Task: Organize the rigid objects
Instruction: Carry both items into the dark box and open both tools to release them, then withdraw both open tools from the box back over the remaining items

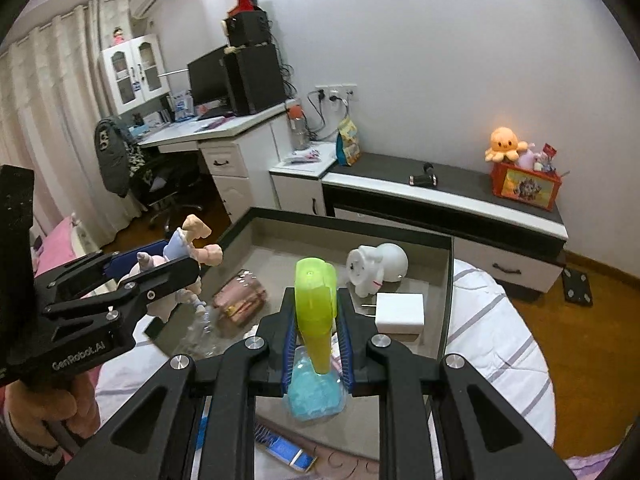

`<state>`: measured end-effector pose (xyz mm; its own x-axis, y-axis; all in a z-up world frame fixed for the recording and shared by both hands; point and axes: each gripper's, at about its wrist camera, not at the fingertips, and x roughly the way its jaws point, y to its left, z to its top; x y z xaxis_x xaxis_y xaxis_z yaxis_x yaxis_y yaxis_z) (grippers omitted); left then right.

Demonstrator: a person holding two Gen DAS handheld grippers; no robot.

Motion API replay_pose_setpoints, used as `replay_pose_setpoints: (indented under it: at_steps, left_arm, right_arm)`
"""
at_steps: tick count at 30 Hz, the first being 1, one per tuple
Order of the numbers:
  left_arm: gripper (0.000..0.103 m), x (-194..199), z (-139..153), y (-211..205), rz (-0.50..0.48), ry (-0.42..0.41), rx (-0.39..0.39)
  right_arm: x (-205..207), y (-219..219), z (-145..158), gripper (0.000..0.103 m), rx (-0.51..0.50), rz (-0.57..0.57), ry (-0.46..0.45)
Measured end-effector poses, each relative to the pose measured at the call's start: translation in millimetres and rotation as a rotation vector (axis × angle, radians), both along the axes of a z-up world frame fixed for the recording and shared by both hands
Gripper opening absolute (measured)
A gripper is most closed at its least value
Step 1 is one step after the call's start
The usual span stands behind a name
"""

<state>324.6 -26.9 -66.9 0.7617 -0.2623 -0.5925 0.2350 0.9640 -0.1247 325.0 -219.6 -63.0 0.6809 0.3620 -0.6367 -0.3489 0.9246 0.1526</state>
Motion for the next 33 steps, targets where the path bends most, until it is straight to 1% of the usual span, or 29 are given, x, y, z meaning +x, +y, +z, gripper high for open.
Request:
replay_pose_setpoints:
  at_steps: [3, 5, 6, 7, 8, 9, 10, 12, 15, 16, 26, 33]
  left_arm:
    - [0.046, 11.2, -8.6, -3.9, 0.005, 0.027, 0.011]
    - [0.048, 15.3, -11.9, -5.7, 0.007, 0.034, 0.025]
    - [0.055, 15.3, -12.2, -6.0, 0.014, 0.028, 0.035]
    - [0.068, 14.8, -10.4, -5.4, 0.021, 0.02, 0.038]
    - [0.075, 12.9, -9.2, -4.2, 0.028, 0.008, 0.039]
    - [0.089, 10.6, -7.8, -2.7, 0.037, -0.004, 0.04]
    - [0.098, 8.0, -5.5, -0.5, 0.052, -0.02, 0.042]
    - [0.103, 3.2, 0.2, 3.6, 0.07, -0.047, 0.04]
    - [0.103, -5.4, 5.4, 8.4, 0.079, -0.051, 0.042]
    - [0.103, -7.4, 6.1, 8.8, 0.081, -0.054, 0.044]
    - [0.103, -52.8, 17.9, 19.9, 0.092, -0.084, 0.024]
    - [0.103, -84.8, 28.2, 26.2, 0.094, -0.105, 0.011]
  right_arm:
    - [10.9, 0.1, -9.2, 0.018, -0.009, -0.02, 0.014]
    - [16.6, -0.7, -14.7, 0.019, -0.006, -0.028, 0.023]
    - [16.9, -0.4, -16.4, 0.021, -0.011, -0.032, 0.022]
    - [17.0, -1.2, -18.6, 0.037, -0.014, -0.044, 0.018]
    - [16.3, -1.7, -19.7, 0.064, -0.013, -0.054, 0.016]
    - [15.1, -3.2, -19.9, 0.075, -0.006, -0.061, 0.011]
    - [13.3, -4.8, -20.0, 0.083, 0.004, -0.066, 0.005]
    - [11.7, -6.0, -19.0, 0.084, 0.009, -0.077, 0.006]
    - [6.7, -7.4, -17.5, 0.096, -0.005, -0.119, 0.012]
    - [3.8, -8.6, -16.2, 0.103, 0.002, -0.127, 0.012]
    - [-33.6, -4.1, 4.8, 0.103, 0.018, -0.145, -0.037]
    - [-68.3, -0.8, 21.4, 0.103, 0.027, -0.15, -0.08]
